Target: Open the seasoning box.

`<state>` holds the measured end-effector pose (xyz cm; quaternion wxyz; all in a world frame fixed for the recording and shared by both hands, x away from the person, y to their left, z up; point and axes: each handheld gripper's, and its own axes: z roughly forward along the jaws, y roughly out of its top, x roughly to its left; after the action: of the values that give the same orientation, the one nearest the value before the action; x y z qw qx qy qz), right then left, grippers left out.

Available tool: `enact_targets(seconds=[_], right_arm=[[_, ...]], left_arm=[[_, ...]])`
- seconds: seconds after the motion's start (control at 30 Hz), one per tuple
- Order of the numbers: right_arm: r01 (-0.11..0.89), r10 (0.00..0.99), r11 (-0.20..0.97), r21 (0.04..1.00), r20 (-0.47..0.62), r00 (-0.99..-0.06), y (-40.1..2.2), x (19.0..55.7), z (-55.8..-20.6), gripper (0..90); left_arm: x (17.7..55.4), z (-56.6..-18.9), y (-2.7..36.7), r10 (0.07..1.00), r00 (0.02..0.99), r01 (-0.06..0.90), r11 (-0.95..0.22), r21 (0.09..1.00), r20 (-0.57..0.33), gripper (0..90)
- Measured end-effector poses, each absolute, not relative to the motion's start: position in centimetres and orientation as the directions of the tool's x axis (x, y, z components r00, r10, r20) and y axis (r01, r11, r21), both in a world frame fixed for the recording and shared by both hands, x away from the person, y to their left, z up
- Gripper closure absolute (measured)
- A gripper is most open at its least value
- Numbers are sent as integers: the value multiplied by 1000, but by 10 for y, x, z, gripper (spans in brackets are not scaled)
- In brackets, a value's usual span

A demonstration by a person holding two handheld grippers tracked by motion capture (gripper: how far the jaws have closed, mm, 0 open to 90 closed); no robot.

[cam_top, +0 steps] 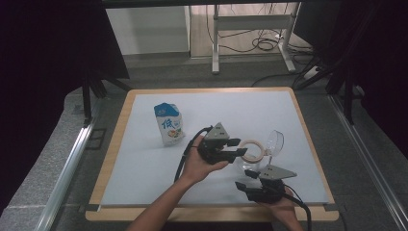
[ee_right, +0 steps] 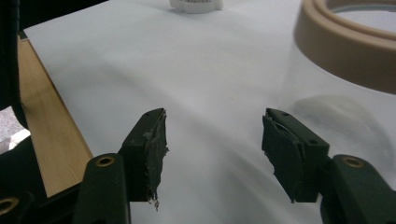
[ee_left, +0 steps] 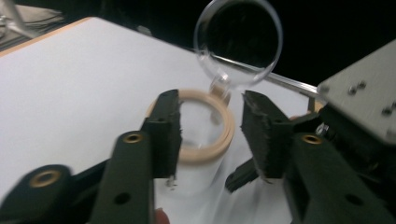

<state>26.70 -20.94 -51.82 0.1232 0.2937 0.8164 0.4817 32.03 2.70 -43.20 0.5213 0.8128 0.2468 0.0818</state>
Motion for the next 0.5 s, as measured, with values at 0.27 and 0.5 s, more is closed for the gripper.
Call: enact_targets(seconds=[0.27, 0.5], right_arm=[[359, 587, 376, 854, 80, -806, -195, 267, -521, 370], [356, 583, 379, 854, 79, -809, -189, 269, -523, 367]], left_arm=[[307, -460, 79, 570, 812, 363, -325, 873, -126, 370], [300, -482, 109, 626, 769, 403, -312, 860, -133, 315]])
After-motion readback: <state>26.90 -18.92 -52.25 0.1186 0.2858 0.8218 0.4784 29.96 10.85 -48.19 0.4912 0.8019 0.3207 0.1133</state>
